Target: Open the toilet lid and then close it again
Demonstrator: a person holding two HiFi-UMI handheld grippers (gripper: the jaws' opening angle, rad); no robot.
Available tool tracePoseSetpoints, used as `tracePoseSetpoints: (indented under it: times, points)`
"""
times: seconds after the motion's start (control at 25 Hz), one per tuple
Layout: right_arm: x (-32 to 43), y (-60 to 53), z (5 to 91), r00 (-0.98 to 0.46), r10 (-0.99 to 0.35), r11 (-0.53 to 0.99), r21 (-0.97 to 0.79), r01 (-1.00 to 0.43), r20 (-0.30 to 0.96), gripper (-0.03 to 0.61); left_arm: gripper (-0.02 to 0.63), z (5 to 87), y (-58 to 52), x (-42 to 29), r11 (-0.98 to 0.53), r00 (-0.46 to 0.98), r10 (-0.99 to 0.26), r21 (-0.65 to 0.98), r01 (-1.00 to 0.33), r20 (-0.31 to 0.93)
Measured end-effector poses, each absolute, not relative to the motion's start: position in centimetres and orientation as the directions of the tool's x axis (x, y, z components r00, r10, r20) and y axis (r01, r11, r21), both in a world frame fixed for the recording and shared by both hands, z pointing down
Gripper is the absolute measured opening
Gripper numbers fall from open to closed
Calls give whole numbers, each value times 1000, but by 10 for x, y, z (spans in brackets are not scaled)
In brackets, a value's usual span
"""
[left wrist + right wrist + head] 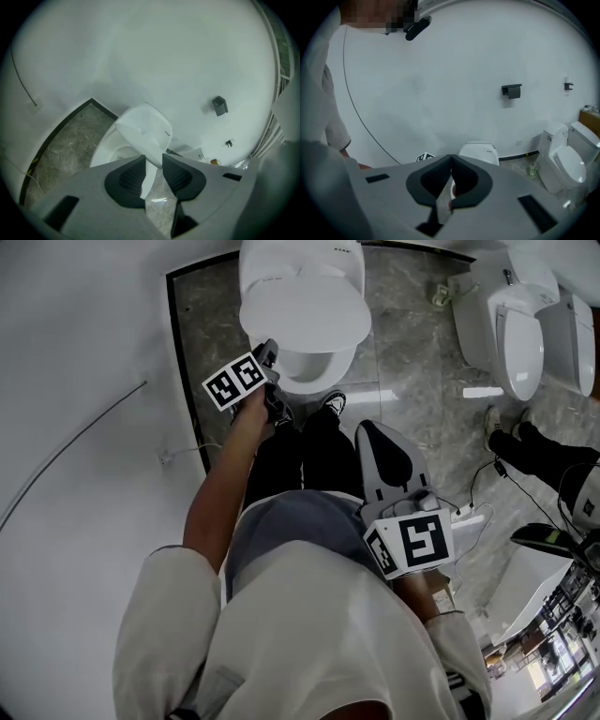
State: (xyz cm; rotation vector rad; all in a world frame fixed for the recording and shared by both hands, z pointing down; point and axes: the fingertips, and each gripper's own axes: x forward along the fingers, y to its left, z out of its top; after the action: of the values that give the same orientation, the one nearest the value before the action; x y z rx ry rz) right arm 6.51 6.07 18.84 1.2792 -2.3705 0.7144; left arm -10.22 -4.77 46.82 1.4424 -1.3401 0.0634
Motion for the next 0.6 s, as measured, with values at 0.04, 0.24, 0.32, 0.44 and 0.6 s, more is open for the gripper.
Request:
tracePoseSetpoints:
  times: [0.04, 0.24, 0.32, 0.44, 0.6]
  points:
    - [65, 60, 187, -530, -669, 465, -263, -846, 522, 11, 97, 466, -50, -103, 254, 358, -665, 648, -718, 656]
    - [64, 57, 182, -529, -675, 463, -263, -847, 514, 11, 100, 455, -63, -103, 248, 364, -681, 667, -703, 636]
    - [64, 54, 180, -529, -679, 463, -261, -847, 510, 11, 100, 451, -70, -104, 244, 365, -688, 673, -698, 627]
    - [64, 51, 176, -527, -685, 463, -258, -848, 502, 11, 101, 445, -77, -104, 241, 367, -697, 684, -689, 616]
    - [64, 46, 172, -528, -690, 460, -263, -848, 495, 11, 103, 437, -87, -105, 248, 372, -710, 707, -663, 598]
